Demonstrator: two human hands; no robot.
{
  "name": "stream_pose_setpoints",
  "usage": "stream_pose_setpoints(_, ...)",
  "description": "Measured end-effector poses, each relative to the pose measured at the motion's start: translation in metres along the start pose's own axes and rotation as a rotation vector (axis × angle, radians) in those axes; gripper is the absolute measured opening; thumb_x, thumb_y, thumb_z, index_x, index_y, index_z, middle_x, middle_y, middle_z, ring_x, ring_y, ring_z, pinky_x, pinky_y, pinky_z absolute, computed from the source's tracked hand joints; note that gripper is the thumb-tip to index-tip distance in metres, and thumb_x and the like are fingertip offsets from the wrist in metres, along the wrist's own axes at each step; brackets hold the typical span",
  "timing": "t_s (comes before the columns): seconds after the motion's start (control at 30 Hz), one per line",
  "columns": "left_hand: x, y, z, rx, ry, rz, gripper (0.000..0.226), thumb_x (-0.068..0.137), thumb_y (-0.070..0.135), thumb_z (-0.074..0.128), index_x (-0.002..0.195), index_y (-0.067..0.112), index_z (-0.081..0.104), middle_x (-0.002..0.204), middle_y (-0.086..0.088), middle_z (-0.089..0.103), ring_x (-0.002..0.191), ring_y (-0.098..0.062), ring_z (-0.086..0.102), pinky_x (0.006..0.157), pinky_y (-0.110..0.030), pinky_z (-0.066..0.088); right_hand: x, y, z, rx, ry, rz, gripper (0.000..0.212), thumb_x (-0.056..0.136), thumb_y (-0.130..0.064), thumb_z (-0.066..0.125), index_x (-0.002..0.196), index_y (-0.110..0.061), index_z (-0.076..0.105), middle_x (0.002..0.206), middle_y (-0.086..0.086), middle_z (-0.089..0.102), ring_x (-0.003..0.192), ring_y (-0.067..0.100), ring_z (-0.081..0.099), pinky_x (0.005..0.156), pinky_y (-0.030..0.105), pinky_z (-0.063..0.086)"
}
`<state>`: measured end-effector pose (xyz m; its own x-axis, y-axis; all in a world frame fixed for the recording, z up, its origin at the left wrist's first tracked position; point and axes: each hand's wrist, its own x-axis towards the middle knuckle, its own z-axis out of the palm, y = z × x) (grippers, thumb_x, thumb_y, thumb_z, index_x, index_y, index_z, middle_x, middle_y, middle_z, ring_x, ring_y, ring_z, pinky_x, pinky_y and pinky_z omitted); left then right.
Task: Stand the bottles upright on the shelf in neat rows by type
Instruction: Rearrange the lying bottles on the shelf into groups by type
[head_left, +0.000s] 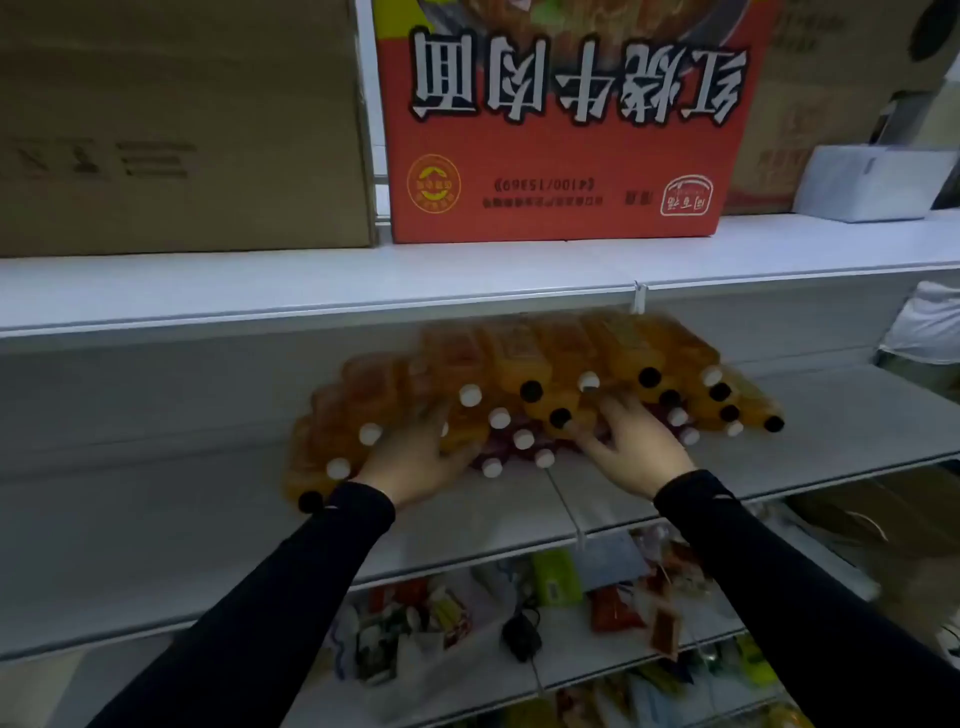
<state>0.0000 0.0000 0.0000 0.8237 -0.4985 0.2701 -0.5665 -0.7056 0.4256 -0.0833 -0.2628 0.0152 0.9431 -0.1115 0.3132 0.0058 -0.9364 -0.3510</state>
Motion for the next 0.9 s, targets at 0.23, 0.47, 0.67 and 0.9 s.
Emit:
stream_pose_setpoints(0.23, 0.057, 0.018, 0.016, -0.016, 0.037, -0.206, 0.058, 0.08, 0.065, 0.053, 0.126, 0.03, 0.045, 0.13, -0.002, 0.05, 0.11, -0.022, 0.053, 0.088, -0.041, 0.048, 0.08, 0.043, 0.015, -0.02, 0.007, -0.052, 0.059, 0.094, -0.051, 0.047, 0.142, -0.018, 0.04, 0.154, 0.01, 0.027, 0.136, 0.029, 0.035, 0.101, 0.037, 0.04)
stream_pose_setpoints(0.47, 0.084, 0.029, 0.033, 0.166, 0.181, -0.329, 0.076, 0.084, 0.059, 0.059, 0.145, 0.029, 0.026, 0.137, -0.011, 0.043, 0.122, -0.032, 0.043, 0.086, -0.036, 0.034, 0.128, 0.068, 0.039, -0.29, -0.021, -0.142, 0.065, 0.094, -0.045, 0.04, 0.151, -0.019, 0.023, 0.156, 0.016, 0.023, 0.146, 0.031, 0.013, 0.118, 0.049, 0.008)
stream_pose_setpoints(0.67, 0.081, 0.017, 0.029, 0.006, 0.121, -0.271, 0.074, 0.082, 0.051, 0.064, 0.144, 0.028, 0.029, 0.134, -0.008, 0.049, 0.115, -0.027, 0.051, 0.091, -0.037, 0.044, 0.099, 0.065, 0.036, -0.033, 0.078, -0.207, 0.066, 0.089, -0.03, 0.059, 0.148, -0.014, 0.034, 0.15, 0.019, 0.031, 0.137, 0.037, 0.031, 0.11, 0.049, 0.028)
stream_pose_setpoints(0.9, 0.085, 0.025, 0.037, -0.035, 0.179, -0.31, 0.088, 0.074, 0.051, 0.073, 0.146, 0.03, 0.027, 0.144, -0.007, 0.036, 0.127, -0.027, 0.038, 0.089, -0.031, 0.032, 0.073, 0.055, 0.046, 0.319, 0.221, -0.145, 0.077, 0.08, -0.03, 0.074, 0.145, -0.018, 0.036, 0.147, 0.016, 0.031, 0.13, 0.034, 0.037, 0.101, 0.04, 0.041)
